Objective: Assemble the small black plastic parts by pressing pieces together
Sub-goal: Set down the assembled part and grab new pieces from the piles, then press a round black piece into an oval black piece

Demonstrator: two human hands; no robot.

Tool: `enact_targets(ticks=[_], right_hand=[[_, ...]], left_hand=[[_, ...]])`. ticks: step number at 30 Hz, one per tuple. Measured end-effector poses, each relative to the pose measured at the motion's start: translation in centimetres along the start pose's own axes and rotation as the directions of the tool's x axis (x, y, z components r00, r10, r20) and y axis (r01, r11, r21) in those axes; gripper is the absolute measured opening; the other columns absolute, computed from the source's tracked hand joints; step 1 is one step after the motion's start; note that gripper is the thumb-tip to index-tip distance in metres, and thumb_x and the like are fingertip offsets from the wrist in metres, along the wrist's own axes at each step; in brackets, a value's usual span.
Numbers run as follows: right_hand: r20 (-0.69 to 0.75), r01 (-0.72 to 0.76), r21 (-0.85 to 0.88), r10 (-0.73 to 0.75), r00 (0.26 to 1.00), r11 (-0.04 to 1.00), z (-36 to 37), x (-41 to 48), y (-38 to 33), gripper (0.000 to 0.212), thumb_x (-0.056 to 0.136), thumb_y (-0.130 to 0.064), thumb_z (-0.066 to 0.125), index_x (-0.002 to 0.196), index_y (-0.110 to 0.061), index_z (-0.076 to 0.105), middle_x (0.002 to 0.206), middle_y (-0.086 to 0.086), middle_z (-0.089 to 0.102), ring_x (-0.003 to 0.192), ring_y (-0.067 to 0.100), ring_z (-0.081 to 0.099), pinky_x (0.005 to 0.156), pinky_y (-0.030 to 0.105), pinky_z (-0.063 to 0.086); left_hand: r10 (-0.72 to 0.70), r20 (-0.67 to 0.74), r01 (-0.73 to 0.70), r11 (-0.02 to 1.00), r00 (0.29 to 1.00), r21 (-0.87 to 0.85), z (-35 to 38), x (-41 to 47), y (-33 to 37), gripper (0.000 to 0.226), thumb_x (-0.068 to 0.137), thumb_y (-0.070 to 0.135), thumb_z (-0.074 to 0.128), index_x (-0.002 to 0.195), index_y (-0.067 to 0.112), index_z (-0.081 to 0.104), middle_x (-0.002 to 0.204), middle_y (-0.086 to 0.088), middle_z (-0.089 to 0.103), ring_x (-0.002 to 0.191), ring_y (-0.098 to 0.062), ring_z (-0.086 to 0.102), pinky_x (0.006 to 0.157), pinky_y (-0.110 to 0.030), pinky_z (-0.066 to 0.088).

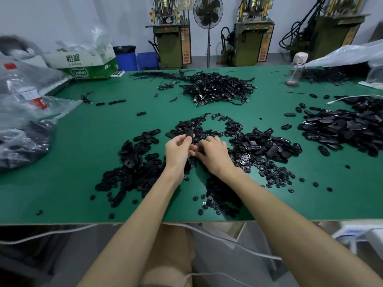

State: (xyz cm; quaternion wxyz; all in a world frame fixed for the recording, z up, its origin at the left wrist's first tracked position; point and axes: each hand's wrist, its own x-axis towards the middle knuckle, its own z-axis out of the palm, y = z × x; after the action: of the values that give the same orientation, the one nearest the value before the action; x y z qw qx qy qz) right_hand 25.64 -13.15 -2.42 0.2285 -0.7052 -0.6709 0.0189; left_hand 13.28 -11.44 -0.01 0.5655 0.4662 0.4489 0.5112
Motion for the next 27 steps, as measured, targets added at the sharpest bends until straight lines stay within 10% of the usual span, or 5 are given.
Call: enact_targets(ticks=[12,18,27], right_hand=[[0.083,-0.165,0.134,0.155,0.984,0.977,-1.7,0.3,0.6,0.008,0.098,-0.020,0.068,0.092,-0.015,0.073,0.086,0.005,0.065,0.089,0.029,0.066,0.077,0.037,0.055],[0.108,-0.163,0.106,0.152,0.982,0.981,-2.0,0.2,0.5,0.009,0.096,-0.008,0.063,0.093,-0.014,0.069,0.103,0.013,0.070,0.099,0.033,0.064,0.086,0.041,0.055],[-0.055,-0.185,0.650,0.289,0.956,0.737,-2.9,-2.7,3.3,0.008,0.092,-0.016,0.077,0.100,-0.018,0.078,0.085,-0.003,0.074,0.079,0.010,0.067,0.073,0.020,0.053]], left_hand=[[0.156,0.159,-0.192,0.950,0.975,0.246,0.2,-0.7,-1.3,0.023,0.101,0.003,0.058,0.093,0.019,0.073,0.071,0.003,0.073,0.062,-0.009,0.066,0.074,-0.032,0.061],[0.161,0.169,-0.201,0.946,0.972,0.253,0.3,-0.9,-1.7,0.019,0.101,0.002,0.058,0.103,0.014,0.073,0.081,-0.009,0.075,0.066,-0.011,0.068,0.075,-0.034,0.061],[0.250,0.188,-0.299,0.900,0.950,0.317,1.1,-1.1,-2.1,0.027,0.101,0.001,0.058,0.124,0.010,0.066,0.091,-0.006,0.073,0.068,-0.009,0.071,0.067,-0.026,0.058]])
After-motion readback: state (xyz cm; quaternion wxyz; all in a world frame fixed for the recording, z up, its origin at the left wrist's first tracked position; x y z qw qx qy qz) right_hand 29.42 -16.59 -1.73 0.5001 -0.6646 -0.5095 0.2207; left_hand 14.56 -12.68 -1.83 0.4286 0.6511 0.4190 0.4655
